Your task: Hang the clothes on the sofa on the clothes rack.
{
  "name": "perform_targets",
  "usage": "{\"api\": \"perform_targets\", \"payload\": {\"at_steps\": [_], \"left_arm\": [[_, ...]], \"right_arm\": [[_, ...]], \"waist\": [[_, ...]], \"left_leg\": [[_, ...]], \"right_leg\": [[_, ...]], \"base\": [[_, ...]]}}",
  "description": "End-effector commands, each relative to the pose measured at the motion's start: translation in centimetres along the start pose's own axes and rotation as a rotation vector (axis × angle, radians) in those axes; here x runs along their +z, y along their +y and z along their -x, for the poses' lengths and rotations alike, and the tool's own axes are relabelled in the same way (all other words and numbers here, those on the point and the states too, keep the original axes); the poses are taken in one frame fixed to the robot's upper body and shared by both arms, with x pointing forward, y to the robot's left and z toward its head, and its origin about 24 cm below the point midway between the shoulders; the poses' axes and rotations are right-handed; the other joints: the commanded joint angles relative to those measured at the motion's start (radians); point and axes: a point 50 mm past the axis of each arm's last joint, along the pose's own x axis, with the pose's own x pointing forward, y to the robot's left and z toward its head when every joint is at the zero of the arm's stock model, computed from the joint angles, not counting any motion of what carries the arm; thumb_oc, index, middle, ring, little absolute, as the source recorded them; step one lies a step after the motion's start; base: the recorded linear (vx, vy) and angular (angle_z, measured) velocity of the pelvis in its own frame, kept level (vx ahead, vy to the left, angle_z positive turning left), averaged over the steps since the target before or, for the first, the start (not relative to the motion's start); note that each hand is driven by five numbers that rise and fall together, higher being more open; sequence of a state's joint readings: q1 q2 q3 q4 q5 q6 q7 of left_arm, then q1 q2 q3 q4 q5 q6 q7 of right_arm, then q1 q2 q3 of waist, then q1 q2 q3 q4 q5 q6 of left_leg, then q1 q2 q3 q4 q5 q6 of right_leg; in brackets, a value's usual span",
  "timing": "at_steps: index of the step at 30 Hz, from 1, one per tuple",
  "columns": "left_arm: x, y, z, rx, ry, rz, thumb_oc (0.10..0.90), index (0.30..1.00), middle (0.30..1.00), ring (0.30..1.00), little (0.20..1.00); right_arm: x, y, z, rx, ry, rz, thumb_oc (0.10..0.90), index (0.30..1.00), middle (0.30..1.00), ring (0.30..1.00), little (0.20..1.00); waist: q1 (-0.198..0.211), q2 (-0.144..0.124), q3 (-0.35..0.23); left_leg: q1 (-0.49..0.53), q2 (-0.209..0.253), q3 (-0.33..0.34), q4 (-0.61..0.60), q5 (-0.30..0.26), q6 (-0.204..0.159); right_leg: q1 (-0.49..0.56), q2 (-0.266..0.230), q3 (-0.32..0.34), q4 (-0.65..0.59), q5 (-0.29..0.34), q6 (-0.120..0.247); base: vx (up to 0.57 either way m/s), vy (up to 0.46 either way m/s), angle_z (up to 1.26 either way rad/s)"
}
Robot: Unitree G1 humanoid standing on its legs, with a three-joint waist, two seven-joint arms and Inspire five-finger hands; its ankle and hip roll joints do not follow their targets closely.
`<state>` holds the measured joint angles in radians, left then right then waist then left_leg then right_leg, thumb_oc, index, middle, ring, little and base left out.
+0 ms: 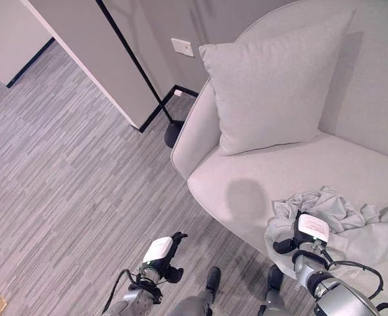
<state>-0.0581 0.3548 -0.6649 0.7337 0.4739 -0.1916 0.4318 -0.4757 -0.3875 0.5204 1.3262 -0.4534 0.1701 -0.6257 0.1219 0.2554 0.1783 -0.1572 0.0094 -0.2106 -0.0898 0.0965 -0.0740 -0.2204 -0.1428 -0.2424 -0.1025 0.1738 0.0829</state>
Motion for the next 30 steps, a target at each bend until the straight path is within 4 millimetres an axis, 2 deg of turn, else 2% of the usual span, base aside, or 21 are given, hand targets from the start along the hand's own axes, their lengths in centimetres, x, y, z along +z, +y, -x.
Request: {"api": "perform_targets", "payload": {"at_steps": [1, 7, 8, 9, 13, 14, 15, 16, 17, 18, 19, 20, 21, 22, 23, 24, 25, 26, 27, 28, 30], "left_arm": [[0.6, 2.4, -1.1, 0.052, -0.077, -0.069, 0.800, 0.900, 0.900, 0.900, 0.900], [0.8, 1.9, -1.1, 0.042, -0.073, -0.068, 0.800, 0.900, 0.900, 0.900, 0.900], [0.7, 1.8, -1.1, 0.040, -0.066, -0.071, 0.800, 0.900, 0.900, 0.900, 0.900], [0.7, 1.8, -1.1, 0.040, -0.067, -0.071, 0.800, 0.900, 0.900, 0.900, 0.900], [0.2, 2.0, -1.1, 0.057, -0.026, -0.054, 0.800, 0.900, 0.900, 0.900, 0.900], [0.2, 2.0, -1.2, 0.057, -0.026, -0.054, 0.800, 0.900, 0.900, 0.900, 0.900], [0.0, 2.1, -1.2, 0.055, -0.010, -0.040, 0.800, 0.900, 0.900, 0.900, 0.900], [0.0, 2.1, -1.1, 0.055, -0.010, -0.040, 0.800, 0.900, 0.900, 0.900, 0.900], [-0.2, 2.4, -1.3, 0.055, 0.006, -0.020, 0.800, 0.900, 0.900, 0.900, 0.900], [-0.2, 2.5, -1.3, 0.055, 0.006, -0.022, 0.800, 0.900, 0.900, 0.900, 0.900], [-0.2, 2.5, -1.4, 0.049, 0.013, -0.014, 0.800, 0.900, 0.900, 0.900, 0.900], [-0.4, 2.6, -1.5, 0.041, 0.036, 0.003, 0.800, 0.900, 0.900, 0.900, 0.900], [-0.5, 2.6, -1.6, 0.035, 0.047, 0.011, 0.800, 0.900, 0.900, 0.900, 0.900], [-0.7, 2.6, -1.7, 0.033, 0.071, 0.037, 0.800, 0.900, 0.900, 0.900, 0.900], [-0.7, 2.6, -1.7, 0.033, 0.071, 0.037, 0.800, 0.900, 0.900, 0.900, 0.900], [-0.9, 2.6, -1.6, 0.029, 0.082, 0.046, 0.800, 0.900, 0.900, 0.900, 0.900], [-1.2, 2.4, -1.4, 0.018, 0.104, 0.053, 0.800, 0.900, 0.900, 0.900, 0.900], [-1.3, 2.2, -1.4, 0.014, 0.111, 0.055, 0.800, 0.900, 0.900, 0.900, 0.900], [-1.3, 2.2, -1.3, 0.013, 0.114, 0.056, 0.800, 0.900, 0.900, 0.900, 0.900], [-1.5, 1.9, -1.2, 0.004, 0.122, 0.058, 0.800, 0.900, 0.900, 0.900, 0.900], [-1.5, 1.7, -1.0, 0.000, 0.123, 0.062, 0.800, 0.900, 0.900, 0.900, 0.900]], "right_arm": [[-2.1, 2.6, 1.4, 0.194, 0.108, 0.033, 0.400, 0.300, 0.300, 0.300, 0.300], [-2.1, 2.1, 1.0, 0.163, 0.148, -0.070, 0.400, 0.300, 0.300, 0.300, 0.300], [-2.0, 1.7, 0.8, 0.133, 0.189, -0.205, 0.400, 0.300, 0.300, 0.300, 0.300], [-2.0, 1.7, 0.8, 0.133, 0.190, -0.206, 0.400, 0.300, 0.300, 0.300, 0.300], [-1.9, 1.5, 0.8, 0.067, 0.357, -0.672, 0.400, 0.300, 0.300, 0.300, 0.300], [-1.9, 1.5, 0.8, 0.067, 0.357, -0.673, 0.400, 0.300, 0.300, 0.300, 0.300], [-1.7, 2.1, 1.2, 0.072, 0.460, -0.925, 0.400, 0.300, 0.300, 0.300, 0.300], [-1.7, 2.1, 1.2, 0.072, 0.461, -0.925, 0.400, 0.300, 0.300, 0.300, 0.300], [-1.0, 2.8, 1.7, 0.087, 0.561, -1.195, 0.400, 0.300, 0.300, 0.300, 0.300], [-1.0, 2.8, 1.7, 0.088, 0.562, -1.198, 0.400, 0.300, 0.300, 0.300, 0.300], [-0.5, 3.3, 2.1, 0.093, 0.622, -1.365, 0.400, 0.300, 0.300, 0.300, 0.300], [0.9, 4.2, 2.9, 0.121, 0.709, -1.658, 0.400, 0.300, 0.300, 0.300, 0.300], [1.7, 4.5, 3.3, 0.129, 0.740, -1.807, 0.400, 0.300, 0.300, 0.300, 0.300], [3.5, 5.0, 4.1, 0.149, 0.782, -2.052, 0.400, 0.300, 0.300, 0.300, 0.300], [3.5, 5.0, 4.1, 0.149, 0.782, -2.052, 0.400, 0.300, 0.300, 0.300, 0.300], [4.4, 5.1, 4.5, 0.163, 0.784, -2.139, 0.400, 0.300, 0.300, 0.300, 0.300], [6.0, 4.6, 4.9, 0.178, 0.738, -2.287, 0.400, 0.300, 0.300, 0.300, 0.300], [6.8, 4.0, 4.8, 0.186, 0.700, -2.355, 0.400, 0.300, 0.300, 0.300, 0.300], [6.8, 4.1, 5.0, 0.187, 0.703, -2.355, 0.400, 0.300, 0.300, 0.300, 0.300], [8.1, 2.5, 4.8, 0.189, 0.609, -2.477, 0.400, 0.300, 0.300, 0.300, 0.300], [9.0, 0.8, 4.5, 0.185, 0.504, -2.545, 0.400, 0.300, 0.300, 0.300, 0.300]], "waist": [[0.006, 0.028, -0.008], [-0.016, 0.029, -0.008], [-0.030, 0.022, -0.009], [-0.028, 0.022, -0.008], [-0.054, 0.006, -0.011], [-0.054, 0.006, -0.012], [-0.062, -0.001, -0.015], [-0.061, -0.001, -0.016], [-0.070, -0.009, -0.018], [-0.069, -0.011, -0.017], [-0.075, -0.018, -0.019], [-0.080, -0.030, -0.024], [-0.084, -0.036, -0.025], [-0.089, -0.048, -0.029], [-0.089, -0.048, -0.029], [-0.090, -0.057, -0.032], [-0.091, -0.069, -0.041], [-0.092, -0.075, -0.044], [-0.093, -0.076, -0.044], [-0.093, -0.084, -0.054], [-0.091, -0.092, -0.063]], "left_leg": [[-0.065, -0.076, 0.040, 0.003, -0.018, 0.014], [-0.054, -0.071, 0.064, 0.003, -0.028, 0.016], [-0.045, -0.068, 0.075, 0.003, -0.036, 0.018], [-0.044, -0.068, 0.076, 0.003, -0.036, 0.018], [-0.024, -0.060, 0.096, 0.003, -0.052, 0.022], [-0.027, -0.060, 0.095, 0.003, -0.049, 0.023], [-0.019, -0.056, 0.102, 0.003, -0.054, 0.022], [-0.020, -0.056, 0.103, 0.003, -0.054, 0.022], [-0.006, -0.049, 0.112, 0.003, -0.063, 0.021], [-0.007, -0.050, 0.113, 0.003, -0.060, 0.021], [-0.003, -0.048, 0.118, 0.003, -0.062, 0.020], [0.006, -0.042, 0.125, 0.003, -0.068, 0.019], [0.011, -0.040, 0.131, 0.003, -0.070, 0.017], [0.021, -0.037, 0.135, 0.003, -0.073, 0.017], [0.021, -0.037, 0.135, 0.003, -0.073, 0.017], [0.028, -0.035, 0.138, 0.003, -0.076, 0.017], [0.040, -0.032, 0.143, 0.003, -0.080, 0.016], [0.044, -0.031, 0.144, 0.003, -0.081, 0.016], [0.046, -0.031, 0.145, 0.003, -0.082, 0.016], [0.056, -0.028, 0.147, 0.003, -0.086, 0.017], [0.066, -0.026, 0.149, 0.003, -0.089, 0.018]], "right_leg": [[0.045, -0.031, 0.060, 0.015, -0.068, 0.062], [0.046, -0.028, 0.080, 0.015, -0.071, 0.062], [0.047, -0.027, 0.090, 0.015, -0.071, 0.062], [0.047, -0.027, 0.091, 0.015, -0.071, 0.062], [0.057, -0.023, 0.109, 0.015, -0.076, 0.059], [0.054, -0.024, 0.109, 0.015, -0.073, 0.059], [0.058, -0.022, 0.111, 0.015, -0.076, 0.057], [0.058, -0.022, 0.111, 0.015, -0.076, 0.057], [0.068, -0.019, 0.113, 0.015, -0.084, 0.055], [0.066, -0.020, 0.114, 0.015, -0.081, 0.055], [0.068, -0.018, 0.118, 0.015, -0.083, 0.054], [0.074, -0.014, 0.121, 0.015, -0.086, 0.052], [0.077, -0.012, 0.125, 0.015, -0.087, 0.052], [0.082, -0.008, 0.131, 0.015, -0.088, 0.052], [0.082, -0.008, 0.131, 0.015, -0.088, 0.052], [0.087, -0.006, 0.136, 0.015, -0.090, 0.051], [0.095, -0.003, 0.140, 0.015, -0.091, 0.050], [0.099, -0.002, 0.141, 0.015, -0.092, 0.050], [0.100, -0.002, 0.142, 0.015, -0.092, 0.050], [0.108, 0.000, 0.146, 0.015, -0.093, 0.050], [0.116, 0.003, 0.149, 0.015, -0.094, 0.049]], "base": [[0.01, 0.034, 0.02], [0.00, 0.017, -0.01], [0.00, 0.000, 0.00], [0.00, 0.000, 0.00], [-0.01, 0.003, -0.11], [-0.01, -0.005, -0.17], [-0.02, -0.001, -0.14], [0.00, -0.016, -0.07], [-0.01, -0.011, -0.06], [-0.01, -0.016, -0.12], [-0.02, -0.015, -0.21], [-0.02, -0.021, -0.18], [-0.02, -0.029, -0.28], [-0.02, -0.017, -0.23], [-0.01, -0.024, -0.28], [0.00, -0.029, -0.13], [0.00, -0.039, -0.09], [0.00, -0.028, -0.06], [0.01, -0.020, -0.08], [0.01, -0.017, -0.19], [0.00, -0.014, -0.20]]}}
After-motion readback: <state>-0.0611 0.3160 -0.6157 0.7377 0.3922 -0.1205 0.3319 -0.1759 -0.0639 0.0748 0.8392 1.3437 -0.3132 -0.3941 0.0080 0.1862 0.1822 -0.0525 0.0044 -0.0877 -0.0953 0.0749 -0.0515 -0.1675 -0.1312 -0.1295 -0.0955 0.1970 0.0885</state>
